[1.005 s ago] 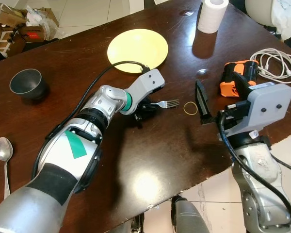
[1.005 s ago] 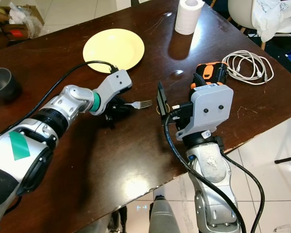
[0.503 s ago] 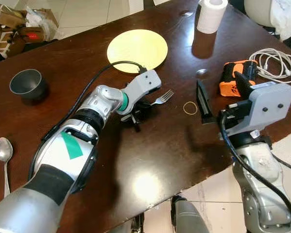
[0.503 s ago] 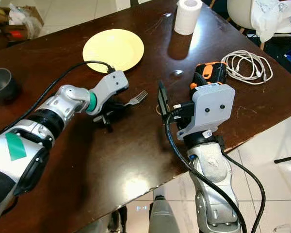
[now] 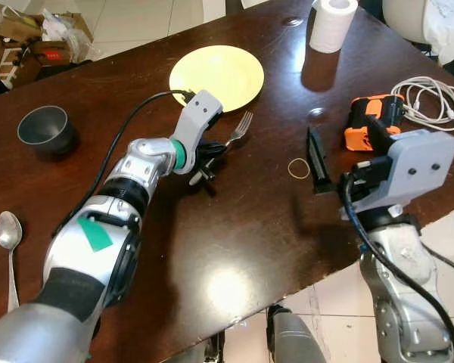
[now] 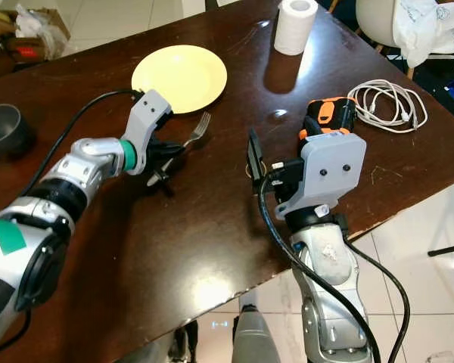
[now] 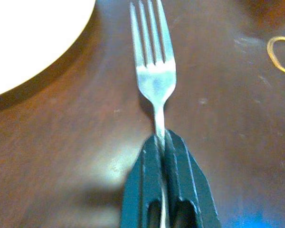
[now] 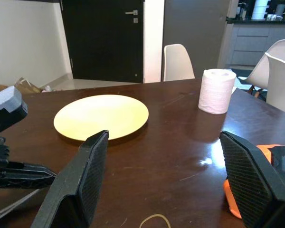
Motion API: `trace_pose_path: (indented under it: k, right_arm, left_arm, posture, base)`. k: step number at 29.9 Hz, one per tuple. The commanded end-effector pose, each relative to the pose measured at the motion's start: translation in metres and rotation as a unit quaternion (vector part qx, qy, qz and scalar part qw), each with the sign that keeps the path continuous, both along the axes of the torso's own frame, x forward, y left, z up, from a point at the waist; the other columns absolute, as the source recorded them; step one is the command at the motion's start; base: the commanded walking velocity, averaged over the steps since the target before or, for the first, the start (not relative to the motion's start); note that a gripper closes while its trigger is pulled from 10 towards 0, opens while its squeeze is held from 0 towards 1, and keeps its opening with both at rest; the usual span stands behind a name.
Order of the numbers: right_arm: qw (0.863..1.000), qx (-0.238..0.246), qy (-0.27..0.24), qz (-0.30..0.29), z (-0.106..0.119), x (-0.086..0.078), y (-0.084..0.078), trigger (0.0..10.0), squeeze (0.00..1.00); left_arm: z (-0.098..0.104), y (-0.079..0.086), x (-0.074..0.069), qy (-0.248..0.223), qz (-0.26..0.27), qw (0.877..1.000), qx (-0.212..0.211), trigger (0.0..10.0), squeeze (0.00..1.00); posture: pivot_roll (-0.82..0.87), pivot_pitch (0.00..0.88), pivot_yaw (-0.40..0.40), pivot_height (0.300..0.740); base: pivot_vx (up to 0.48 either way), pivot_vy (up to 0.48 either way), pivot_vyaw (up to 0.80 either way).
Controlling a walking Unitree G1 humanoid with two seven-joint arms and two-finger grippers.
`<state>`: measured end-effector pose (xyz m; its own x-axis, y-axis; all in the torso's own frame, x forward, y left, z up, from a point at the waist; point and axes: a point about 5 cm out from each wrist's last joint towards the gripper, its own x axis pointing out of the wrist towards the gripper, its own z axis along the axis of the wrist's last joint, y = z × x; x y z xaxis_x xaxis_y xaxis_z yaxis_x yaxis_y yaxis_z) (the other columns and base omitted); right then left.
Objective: Setting the table
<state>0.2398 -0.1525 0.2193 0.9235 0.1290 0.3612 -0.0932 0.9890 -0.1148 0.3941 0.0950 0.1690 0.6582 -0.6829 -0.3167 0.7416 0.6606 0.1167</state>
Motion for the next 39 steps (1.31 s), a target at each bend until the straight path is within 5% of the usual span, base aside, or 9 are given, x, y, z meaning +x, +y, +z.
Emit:
trace_pose_path:
  k: [1, 5, 12, 20, 30, 35, 39]
  right_arm:
    - [1.0, 0.005, 0.008, 0.001, -0.005, 0.0, 0.001, 10.0, 0.0]
    - [1.0, 0.005, 0.015, -0.013, -0.009, -0.002, -0.009, 10.0, 0.0]
    - [1.0, 0.004, 0.017, -0.02, -0.01, 0.0, -0.02, 10.0, 0.0]
    - [1.0, 0.001, 0.021, -0.001, -0.011, 0.007, -0.016, 10.0, 0.0]
    - [0.999, -0.005, 0.021, 0.038, -0.01, 0.018, -0.005, 10.0, 0.0]
    - [0.999, -0.007, 0.016, 0.043, -0.008, 0.021, -0.005, 10.0, 0.0]
    - [0.999, -0.013, 0.01, 0.04, -0.006, 0.023, -0.009, 10.0, 0.0]
  left_arm:
    - [-0.002, 0.007, -0.001, -0.009, 0.014, 1.0, 0.002, 10.0, 0.0]
    - [-0.007, 0.029, -0.004, -0.036, 0.059, 0.997, 0.03, 10.0, 0.0]
    - [0.004, 0.061, -0.018, -0.093, 0.148, 0.985, 0.007, 10.0, 0.0]
    - [0.0, 0.063, -0.03, -0.109, 0.205, 0.972, -0.033, 10.0, 0.0]
    - [0.03, 0.026, -0.05, -0.184, 0.209, 0.953, -0.121, 10.0, 0.0]
    - [0.042, 0.03, -0.047, -0.208, 0.218, 0.947, -0.107, 10.0, 0.0]
    - [0.052, 0.051, -0.048, -0.232, 0.228, 0.943, -0.071, 10.0, 0.0]
  posture:
    - [-0.07, 0.109, 0.144, 0.74]
    - [-0.06, 0.094, 0.147, 0.74]
    - [-0.02, 0.074, 0.129, 0.74]
    - [-0.01, 0.065, 0.098, 0.74]
    - [-0.03, 0.039, 0.07, 0.74]
    - [-0.02, 0.029, 0.068, 0.74]
    - [-0.02, 0.004, 0.07, 0.74]
  base:
    - [0.0, 0.0, 0.0]
    - [0.0, 0.0, 0.0]
    - [0.0, 0.0, 0.0]
    - [0.0, 0.0, 0.0]
    - [0.0, 0.0, 0.0]
    - [0.0, 0.0, 0.0]
    - [0.0, 0.0, 0.0]
